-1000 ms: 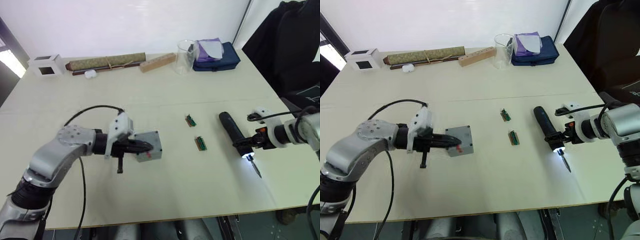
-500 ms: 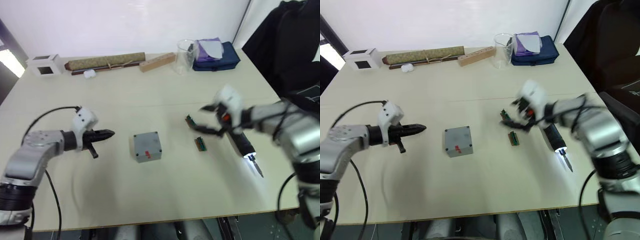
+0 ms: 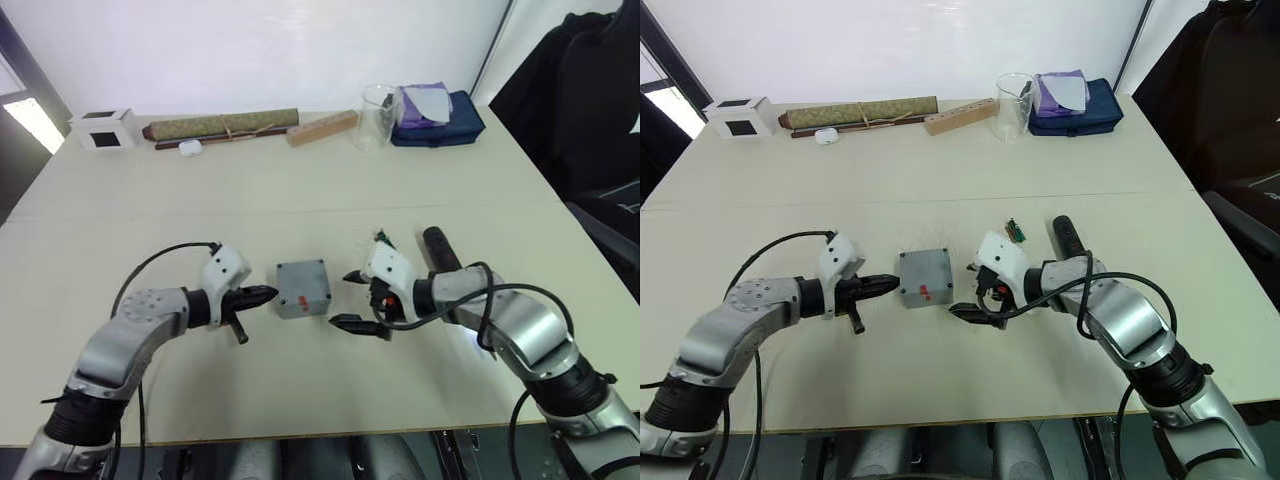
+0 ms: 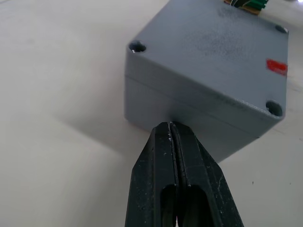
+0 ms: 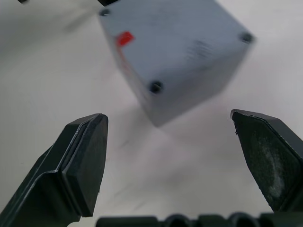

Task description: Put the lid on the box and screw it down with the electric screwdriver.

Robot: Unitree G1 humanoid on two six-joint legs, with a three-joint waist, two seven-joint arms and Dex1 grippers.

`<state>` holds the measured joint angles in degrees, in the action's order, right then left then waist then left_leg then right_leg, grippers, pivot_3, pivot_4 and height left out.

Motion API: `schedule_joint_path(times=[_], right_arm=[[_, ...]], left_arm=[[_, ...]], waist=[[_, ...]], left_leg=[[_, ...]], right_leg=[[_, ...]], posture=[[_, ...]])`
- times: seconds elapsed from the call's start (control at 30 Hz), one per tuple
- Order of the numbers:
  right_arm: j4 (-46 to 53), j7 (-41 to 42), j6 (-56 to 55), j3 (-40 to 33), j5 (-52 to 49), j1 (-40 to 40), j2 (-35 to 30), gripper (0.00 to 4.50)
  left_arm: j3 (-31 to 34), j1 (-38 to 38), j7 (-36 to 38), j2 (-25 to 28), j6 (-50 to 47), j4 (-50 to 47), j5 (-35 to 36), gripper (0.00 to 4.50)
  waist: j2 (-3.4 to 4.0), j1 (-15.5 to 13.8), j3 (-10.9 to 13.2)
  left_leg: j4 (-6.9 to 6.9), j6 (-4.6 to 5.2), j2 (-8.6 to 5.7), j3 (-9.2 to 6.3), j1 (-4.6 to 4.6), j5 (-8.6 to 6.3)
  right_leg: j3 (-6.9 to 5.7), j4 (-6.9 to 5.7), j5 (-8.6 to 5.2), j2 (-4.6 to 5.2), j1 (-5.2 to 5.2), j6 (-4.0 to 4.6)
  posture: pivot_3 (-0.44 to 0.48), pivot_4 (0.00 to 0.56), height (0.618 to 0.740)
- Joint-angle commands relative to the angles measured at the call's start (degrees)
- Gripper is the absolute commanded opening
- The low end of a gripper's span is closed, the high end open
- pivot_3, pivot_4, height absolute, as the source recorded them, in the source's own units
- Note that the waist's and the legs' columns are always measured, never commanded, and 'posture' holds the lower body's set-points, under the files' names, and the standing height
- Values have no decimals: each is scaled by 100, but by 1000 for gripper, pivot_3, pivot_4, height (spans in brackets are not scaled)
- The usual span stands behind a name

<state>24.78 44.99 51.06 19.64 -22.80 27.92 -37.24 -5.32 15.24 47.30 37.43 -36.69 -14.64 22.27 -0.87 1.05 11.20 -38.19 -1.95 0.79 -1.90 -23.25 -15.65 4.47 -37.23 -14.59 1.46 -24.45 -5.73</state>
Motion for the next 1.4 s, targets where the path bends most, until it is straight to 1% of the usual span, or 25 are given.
schedule_joint_path(times=[0.03, 0.2, 0.37, 0.47, 0.57, 0.63, 0.7, 0.8, 0.9, 0.97, 1.03, 1.13, 1.23, 1.4], right_arm=[[222, 53, 109, 0, -176, 33, 173, 4473], [387, 179, 385, 7, -443, -5, 307, 4473], [659, 119, 768, -134, -787, -45, 435, 4473], [829, 104, 853, -293, -813, -49, 202, 4473], [762, 163, 664, -478, -653, 35, -166, 4473], [501, 160, 278, -428, -304, 164, -387, 4473], [233, 195, -47, -341, -73, 265, -451, 4473], [-118, 248, -428, -192, 158, 358, -338, 4473], [-433, 315, -791, 45, 388, 420, -118, 4473], [-597, 401, -1035, 238, 580, 450, -29, 4473], [-635, 527, -1142, 355, 629, 453, 27, 4473], [-649, 646, -1174, 397, 630, 443, 96, 4473], [-175, 832, -947, 428, 400, 233, 34, 4473], [230, 719, -593, 257, 298, 38, 42, 4473]], left_arm=[[-107, 256, 81, -94, 281, 203, -148, 0], [-257, 590, 236, -217, 578, 680, -352, 0], [-397, 1020, 377, -374, 955, 1289, -608, 0], [-238, 1119, 368, -316, 1094, 1576, -708, 0], [-40, 945, 414, -100, 1075, 1592, -703, 0], [76, 678, 498, 119, 936, 1386, -627, 0], [176, 390, 598, 332, 761, 1109, -509, 0], [241, -73, 862, 629, 393, 502, -241, 0], [181, -411, 982, 728, 64, -67, 11, 0], [104, -465, 909, 642, -17, -213, 38, 0], [16, -355, 734, 439, -25, -195, -16, 0], [-33, -251, 614, 279, -39, -163, -50, 0], [-116, 85, 406, 13, 109, 95, -189, 0], [-155, 274, 464, -28, 204, 279, -266, 0]], waist=[[0, -2, 0], [-1, -8, -1], [-2, -7, -1], [-4, -5, -3], [-4, 15, -3], [-4, 20, -3], [-4, 42, -3], [-4, 67, -3], [-4, 76, -3], [-5, 70, -3], [-4, 64, -4], [-5, 38, -4], [-5, 6, -4], [-8, 6, -6]], left_leg=[[-1, 0, -1, 0, 0, 0], [-3, 0, -5, 2, -2, 0], [-3, 0, -5, 0, -3, 0], [-3, 0, -6, -1, -3, 0], [-3, 0, -6, 2, -3, 0], [-2, 0, -5, 2, -2, 0], [-2, 0, -3, 3, -1, 0], [0, 0, 2, 3, -1, 0], [1, 0, 1, 4, -3, 0], [0, 0, -1, 4, -3, 0], [-2, 0, -1, 4, -4, 0], [-3, 0, -3, 2, -4, 0], [-3, 0, -2, 2, -3, 0], [-3, 0, -4, -2, -3, 0]], right_leg=[[0, 0, 1, 1, 0, 0], [0, 2, 2, 7, 0, 1], [-2, 1, 2, 5, 0, 0], [-2, 1, 2, 6, 0, 0], [-2, 1, 2, 8, 0, 0], [-2, 1, 2, 8, -1, 0], [-2, 0, 2, 5, -2, 0], [-2, 0, 1, 5, -3, 1], [-2, 1, 1, 8, -3, 1], [-1, 1, 2, 13, -2, 1], [-1, 1, 2, 12, -2, 0], [-2, 0, 2, 10, -2, 0], [-2, -1, 2, 8, -2, 1], [-6, -2, 2, 7, -1, 1]], posture=[[0, 150, 740], [0, 150, 740], [0, 150, 740], [0, 150, 740], [0, 150, 740], [0, 150, 740], [0, 150, 740], [0, 150, 740], [0, 150, 740], [0, 150, 740], [0, 150, 740], [0, 150, 740], [0, 150, 740], [0, 150, 740]])
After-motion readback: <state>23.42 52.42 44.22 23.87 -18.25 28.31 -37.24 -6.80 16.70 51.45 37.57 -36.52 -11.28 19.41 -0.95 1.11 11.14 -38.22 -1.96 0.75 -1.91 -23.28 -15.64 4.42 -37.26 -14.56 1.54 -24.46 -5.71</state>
